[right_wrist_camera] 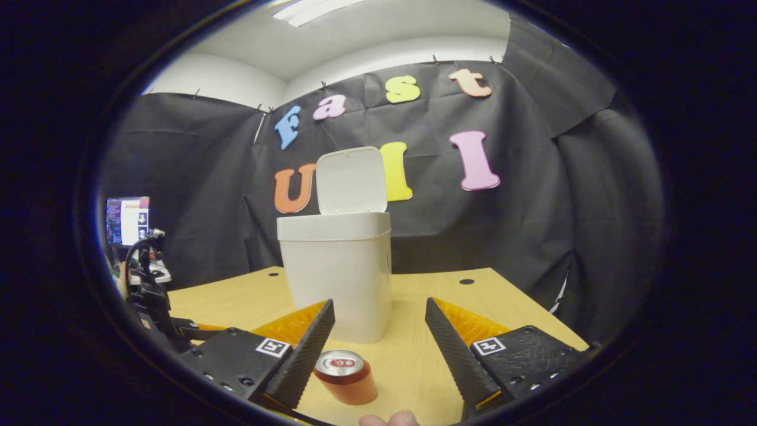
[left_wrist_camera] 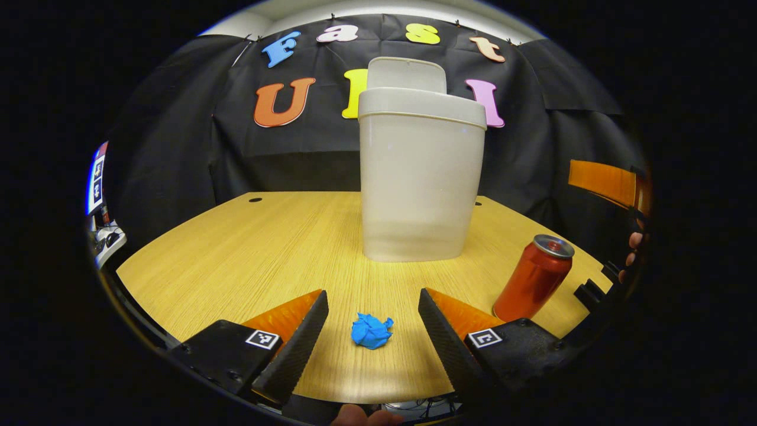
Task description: Press the lid of the desktop garbage bin to open it, pick up the crumpled paper on the desktop and throw it into the bin, then pick up the pop can on the desktop and drop it into the bin, and finally close the garbage bin lid.
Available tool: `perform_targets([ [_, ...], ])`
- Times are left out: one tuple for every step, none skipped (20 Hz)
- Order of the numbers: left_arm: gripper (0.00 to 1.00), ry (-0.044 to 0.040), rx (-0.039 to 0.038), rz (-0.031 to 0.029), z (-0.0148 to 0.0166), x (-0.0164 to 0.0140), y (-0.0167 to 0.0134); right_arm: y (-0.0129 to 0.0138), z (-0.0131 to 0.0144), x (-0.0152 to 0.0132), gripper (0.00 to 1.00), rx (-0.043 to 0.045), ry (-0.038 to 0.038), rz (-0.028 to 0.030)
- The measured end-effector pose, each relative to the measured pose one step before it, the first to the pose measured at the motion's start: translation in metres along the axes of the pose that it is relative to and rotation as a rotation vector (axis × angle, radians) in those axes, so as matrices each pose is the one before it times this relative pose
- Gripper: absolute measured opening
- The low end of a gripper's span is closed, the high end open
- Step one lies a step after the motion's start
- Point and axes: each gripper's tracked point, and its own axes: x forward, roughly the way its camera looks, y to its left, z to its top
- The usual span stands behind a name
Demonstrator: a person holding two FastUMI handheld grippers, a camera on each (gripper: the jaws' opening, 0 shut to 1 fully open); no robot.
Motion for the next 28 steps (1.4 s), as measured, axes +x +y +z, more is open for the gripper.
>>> perform_targets([
  [1.0, 0.0156, 0.00505, 0.00626, -0.00665, 0.00281, 0.00069, -0.00091, -0.00423, -0.00021, 0.94, 0.00052, 0.0095, -0.00005],
  [1.0, 0.01267, -0.00145, 0.00629, -0.00429, 0.00121, 0.0012, -0.00201, -0.00144, -0.00054, 0.96, 0.0044, 0.00521, -0.00124],
  [0.99, 0.00772, -0.00509, 0.00376, -0.00386, 0.00179, 0.00178, -0.00121, -0.0013, -0.00095, 0.96, 0.0071, 0.00063, -0.00195],
  [1.0, 0.01072, -0.0049, 0.00139, -0.00317, 0.00154, 0.00092, -0.00041, -0.00071, 0.00029, 0.96, 0.00302, 0.00015, -0.00125],
  [1.0, 0.0102, 0.00028, 0.00175, -0.00393, 0.00168, 0.00015, 0.00056, -0.00346, -0.00175, 0.96, -0.00199, 0.00291, -0.00082],
  [1.0, 0.00782, 0.00472, 0.00251, -0.00219, 0.00199, 0.00069, -0.00091, -0.0024, -0.00161, 0.96, -0.00715, 0.00334, -0.00164],
  [0.99, 0.00427, 0.00496, -0.00072, -0.00191, 0.00191, -0.00014, -0.00021, -0.00158, -0.00227, 0.93, -0.0042, 0.00275, -0.00175],
  [0.99, 0.004, 0.00258, 0.00095, -0.00072, 0.00109, 0.00083, 0.00032, 0.00016, 0.00043, 0.96, -0.00043, -0.0005, -0.00089],
  [0.99, 0.00488, -0.00193, 0.00264, -0.00237, 0.00079, 0.00189, 0.00064, 0.00094, -0.00166, 0.96, 0.00304, -0.00337, -0.00068],
  [0.93, 0.01098, -0.00536, -0.00092, -0.00374, 0.00048, -0.00005, -0.00004, 0.00133, -0.00082, 0.96, 0.00192, -0.00469, 0.00104],
  [0.88, 0.01624, -0.0068, -0.00352, -0.00502, 0.00171, -0.00133, 0.00233, 0.00056, 0.00079, 0.96, -0.00648, -0.00189, 0.00501],
  [0.82, 0.00426, 0.00603, 0.00478, -0.00141, -0.00061, -0.00042, -0.00053, 0.00021, -0.00027, 0.96, -0.01328, -0.00281, -0.00394],
  [0.8, -0.01219, 0.01552, -0.00031, 0.00142, 0.00054, 0.00016, -0.00113, 0.0023, -0.00095, 0.96, -0.01292, -0.00657, -0.00586],
  [0.78, 0.00453, 0.00345, -0.00247, -0.00212, 0.00019, -0.00076, -0.00003, 0.00256, -0.00107, 0.96, -0.00584, -0.00636, -0.00327],
  [0.76, -0.0071, 0.00096, 0.0038, 0.00089, -0.00092, 0.00096, 0.0014, 0.00039, 0.00077, 0.96, 0.00063, -0.00478, 0.00066],
  [0.73, -0.00462, -0.00162, 0.00245, 0.00061, -0.00009, 0.00098, 0.0011, -0.00074, -0.00236, 0.94, 0.00437, -0.00169, -0.00062],
  [0.7, -0.00702, -0.0041, 0.00786, 0.00032, 0.00044, 0.00238, 0.00017, 0.00016, -0.00026, 0.94, 0.00007, 0.0, 0.00103],
  [0.63, -0.00558, 0.00205, 0.00473, 0.00012, 0.00063, 0.00056, 0.00036, -0.00064, -0.00143, 0.93, -0.00308, -0.00114, -0.0026],
  [0.6, -0.0067, 0.0073, -0.00133, -0.00075, 0.00037, -0.00133, -0.00038, 0.00026, -0.00004, 0.96, -0.00107, -0.00053, -0.00229],
  [0.52, -0.00533, 0.00748, -0.00193, 0.00055, 0.00008, 0.00017, 0.0001, 0.00091, -0.0006, 0.96, 0.00354, -0.00292, 0.00029],
  [0.49, -0.00064, 0.00597, -0.00264, -0.00022, 0.00028, -0.00031, 0.00083, 0.00106, -0.00118, 0.96, 0.00594, -0.00269, -0.00129],
  [0.43, 0.00064, 0.01119, 0.00069, 0.00038, 0.00068, 0.00063, -0.00015, 0.00041, -0.00127, 0.96, 0.00753, -0.00319, -0.00036],
  [0.46, 0.00054, 0.01144, -0.00373, -0.00017, 0.00051, -0.00079, 0.0006, -0.00048, 0.00062, 0.96, 0.00652, 0.00015, -0.00124],
  [0.38, 0.00227, 0.00313, -0.00328, 0.00088, 0.00022, 0.00079, 0.00075, -0.00263, 0.00029, 0.93, 0.00353, 0.00187, -0.00163],
  [0.36, -0.00291, -0.00248, -0.00537, 0.00093, -0.0006, -0.00097, -0.0007, -0.00215, 0.00015, 0.96, -0.00318, 0.00533, -0.00622],
  [0.36, -0.00124, -0.00447, -0.00562, 0.00118, 0.00019, -0.00178, -0.00083, -0.00279, 0.00069, 0.93, -0.00159, 0.00655, -0.00613],
  [0.35, -0.00596, -0.00378, -0.00057, 0.00171, -0.00084, -0.00012, 0.00199, -0.00212, -0.00003, 0.94, 0.00471, 0.00684, 0.00001],
  [0.35, -0.00829, -0.00377, -0.00047, 0.00435, -0.00131, -0.00038, 0.00296, 0.00058, 0.00031, 0.96, 0.00705, 0.00284, 0.00508],
])
